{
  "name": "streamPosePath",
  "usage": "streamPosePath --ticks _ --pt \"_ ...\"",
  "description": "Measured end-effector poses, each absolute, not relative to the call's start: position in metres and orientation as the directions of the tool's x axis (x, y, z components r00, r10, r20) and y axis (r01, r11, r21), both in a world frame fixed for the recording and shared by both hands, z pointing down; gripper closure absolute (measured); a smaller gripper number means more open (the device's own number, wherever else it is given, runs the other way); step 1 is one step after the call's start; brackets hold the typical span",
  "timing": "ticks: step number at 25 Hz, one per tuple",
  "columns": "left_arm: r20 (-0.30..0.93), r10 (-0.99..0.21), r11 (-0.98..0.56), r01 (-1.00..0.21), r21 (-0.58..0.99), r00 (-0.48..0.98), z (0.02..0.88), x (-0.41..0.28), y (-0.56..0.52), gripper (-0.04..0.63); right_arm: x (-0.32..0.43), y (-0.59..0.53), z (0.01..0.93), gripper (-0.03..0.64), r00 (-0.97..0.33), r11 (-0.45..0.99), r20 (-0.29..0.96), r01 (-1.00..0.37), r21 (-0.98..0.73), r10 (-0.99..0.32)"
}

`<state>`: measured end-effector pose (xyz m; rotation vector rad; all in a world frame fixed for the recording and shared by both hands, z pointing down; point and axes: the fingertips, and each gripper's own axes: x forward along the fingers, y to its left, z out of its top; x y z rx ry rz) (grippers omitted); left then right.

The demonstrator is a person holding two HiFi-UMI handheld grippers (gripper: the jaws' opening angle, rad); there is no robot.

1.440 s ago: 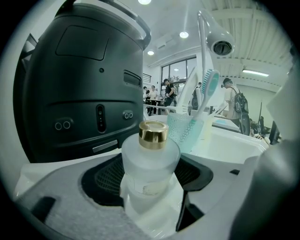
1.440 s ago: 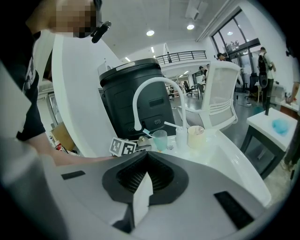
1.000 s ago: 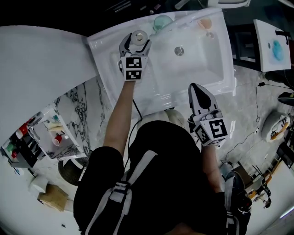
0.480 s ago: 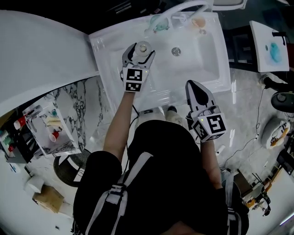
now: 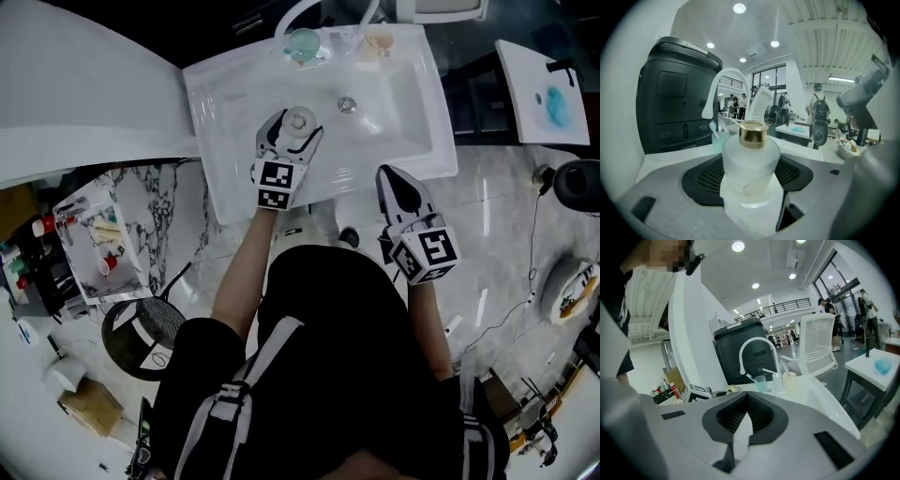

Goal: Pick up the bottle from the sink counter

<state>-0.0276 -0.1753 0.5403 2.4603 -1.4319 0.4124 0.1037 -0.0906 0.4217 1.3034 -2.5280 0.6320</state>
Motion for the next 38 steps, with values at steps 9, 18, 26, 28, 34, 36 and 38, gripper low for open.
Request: streamPosePath --ticks 9,18,26,28,34,36,38 --pt "0.35 -0.79 -0.497 -0.86 0.113 0.503 0.488 0.037 -0.099 0.273 0.172 -0.025 0.411 0.614 -0.591 0.524 0.342 -0.806 -0.274 -0.731" --pt "0.342 -0.788 -0.521 -0.85 0.072 0.512 0.454 0.093 -0.022 0.273 0.228 0.037 0.405 0.614 -0.611 0.553 0.303 -0.791 -0.262 -0.732" --pt "0.342 -0.775 -0.539 -0.838 0.079 0.531 0.422 0.132 0.045 0.273 0.264 0.078 0.393 0.614 -0.646 0.605 0.276 -0.764 -0.227 -0.712" --pt "0.344 -0.778 -0.53 -0.843 0.09 0.526 0.411 0.136 0.061 0.273 0.268 0.086 0.389 0.614 -0.662 0.621 0.27 -0.749 -0.231 -0.699" --pt "0.304 -0.799 -0.511 -0.852 0.114 0.52 0.378 0.138 0.098 0.273 0.268 0.1 0.371 0.614 -0.705 0.672 0.227 -0.709 -0.213 -0.672" --pt "0.297 -0.799 -0.513 -0.851 0.115 0.522 0.368 0.138 0.106 0.273 0.266 0.102 0.362 0.614 -0.711 0.684 0.209 -0.703 -0.197 -0.671" --pt "0.292 -0.799 -0.52 -0.848 0.104 0.526 0.36 0.138 0.112 0.273 0.264 0.102 0.355 0.614 -0.715 0.692 0.195 -0.699 -0.18 -0.672"
